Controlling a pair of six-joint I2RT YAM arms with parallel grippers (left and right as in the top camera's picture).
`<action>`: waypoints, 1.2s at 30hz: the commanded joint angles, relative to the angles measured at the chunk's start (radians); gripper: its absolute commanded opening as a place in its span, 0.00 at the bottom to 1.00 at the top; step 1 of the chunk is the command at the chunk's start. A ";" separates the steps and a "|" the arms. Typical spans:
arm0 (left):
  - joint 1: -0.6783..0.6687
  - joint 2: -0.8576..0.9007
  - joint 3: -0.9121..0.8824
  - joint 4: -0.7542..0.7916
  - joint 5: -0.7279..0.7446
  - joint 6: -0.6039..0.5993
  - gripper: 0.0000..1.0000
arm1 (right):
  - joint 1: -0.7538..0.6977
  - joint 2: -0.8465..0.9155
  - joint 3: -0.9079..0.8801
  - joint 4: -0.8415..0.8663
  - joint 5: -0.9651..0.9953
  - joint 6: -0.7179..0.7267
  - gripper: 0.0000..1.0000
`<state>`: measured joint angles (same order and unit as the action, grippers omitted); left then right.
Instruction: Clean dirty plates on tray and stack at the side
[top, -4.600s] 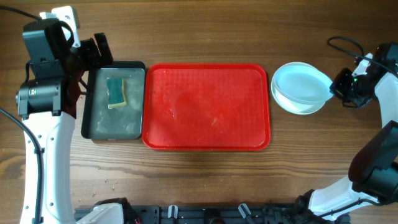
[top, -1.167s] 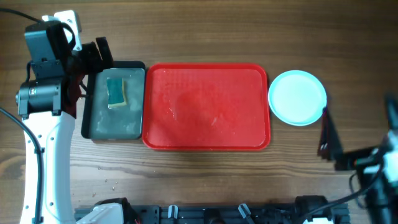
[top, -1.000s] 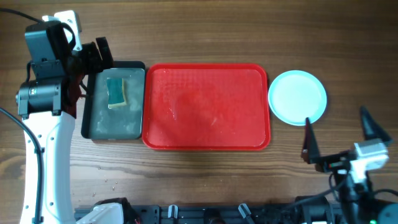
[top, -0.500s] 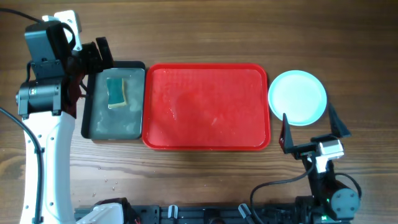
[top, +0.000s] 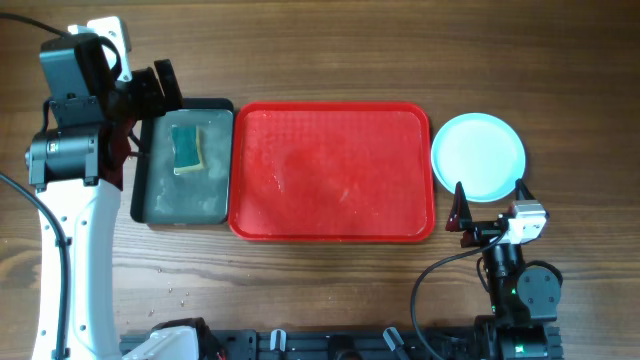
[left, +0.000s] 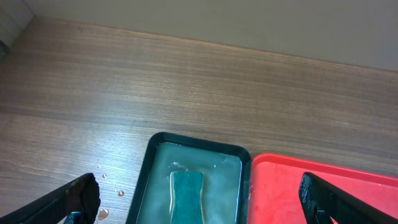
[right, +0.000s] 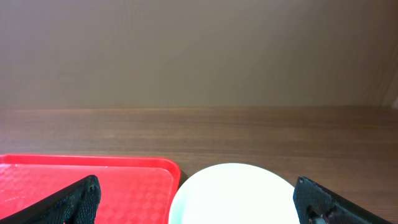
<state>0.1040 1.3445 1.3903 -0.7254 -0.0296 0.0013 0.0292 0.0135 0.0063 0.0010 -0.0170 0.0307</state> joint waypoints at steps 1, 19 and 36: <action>0.005 0.000 0.001 0.003 -0.006 -0.010 1.00 | -0.001 -0.009 -0.001 0.006 0.024 0.022 0.99; 0.005 0.000 0.001 0.000 -0.006 -0.010 1.00 | -0.001 -0.009 -0.001 0.006 0.024 0.022 1.00; -0.107 -0.800 -0.206 -0.290 0.030 -0.010 1.00 | -0.001 -0.009 -0.001 0.006 0.024 0.023 1.00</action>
<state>0.0006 0.6922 1.2751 -0.9390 -0.0288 0.0013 0.0292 0.0128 0.0063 0.0013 -0.0166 0.0341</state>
